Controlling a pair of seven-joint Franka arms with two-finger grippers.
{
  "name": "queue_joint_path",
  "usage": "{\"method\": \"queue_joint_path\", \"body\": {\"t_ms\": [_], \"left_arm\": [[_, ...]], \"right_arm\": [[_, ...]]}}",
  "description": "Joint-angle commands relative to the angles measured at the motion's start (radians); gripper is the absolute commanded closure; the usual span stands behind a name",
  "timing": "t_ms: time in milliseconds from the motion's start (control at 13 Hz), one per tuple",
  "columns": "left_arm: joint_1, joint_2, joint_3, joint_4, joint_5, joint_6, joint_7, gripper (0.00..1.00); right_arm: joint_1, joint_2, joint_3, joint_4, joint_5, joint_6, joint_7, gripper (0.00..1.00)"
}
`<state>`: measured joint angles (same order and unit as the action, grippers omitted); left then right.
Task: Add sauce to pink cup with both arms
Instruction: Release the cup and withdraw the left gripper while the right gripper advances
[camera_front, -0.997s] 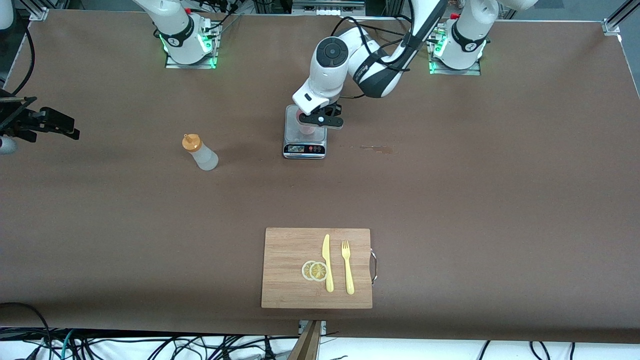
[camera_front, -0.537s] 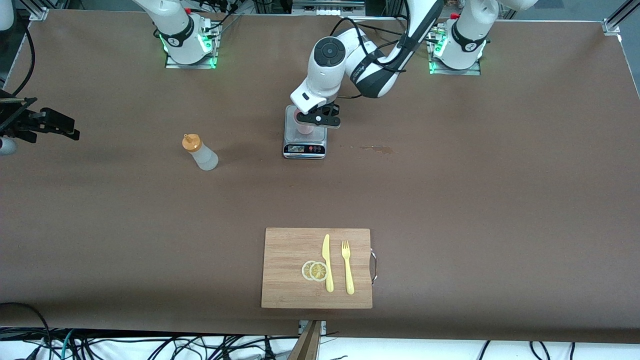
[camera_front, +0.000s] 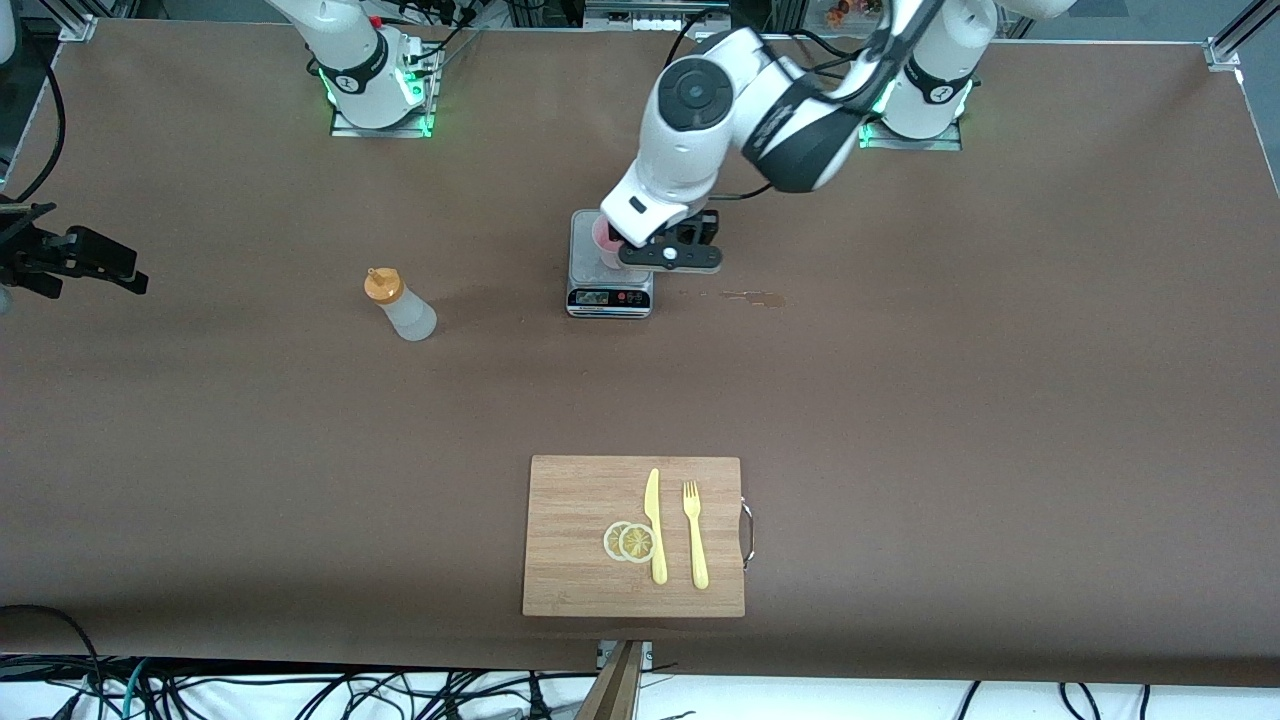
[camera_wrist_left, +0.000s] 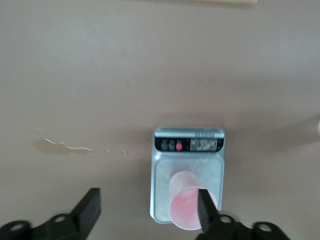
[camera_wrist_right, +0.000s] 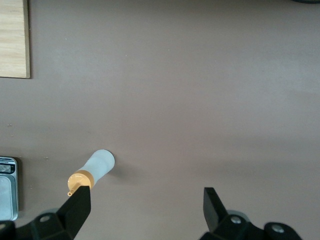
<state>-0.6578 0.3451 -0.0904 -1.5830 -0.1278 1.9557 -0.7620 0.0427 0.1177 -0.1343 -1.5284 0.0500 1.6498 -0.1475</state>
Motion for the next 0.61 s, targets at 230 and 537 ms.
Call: {"method": "queue_joint_path", "body": {"t_ms": [230, 537], "left_arm": [[0.143, -0.099, 0.095, 0.074, -0.029, -0.125, 0.243, 0.0], [0.34, -0.182, 0.129, 0.074, -0.018, -0.243, 0.475, 0.0]], "right_arm": [[0.008, -0.009, 0.059, 0.002, 0.019, -0.012, -0.184, 0.0], [-0.004, -0.006, 0.125, -0.03, 0.03, -0.002, -0.534, 0.0]]}}
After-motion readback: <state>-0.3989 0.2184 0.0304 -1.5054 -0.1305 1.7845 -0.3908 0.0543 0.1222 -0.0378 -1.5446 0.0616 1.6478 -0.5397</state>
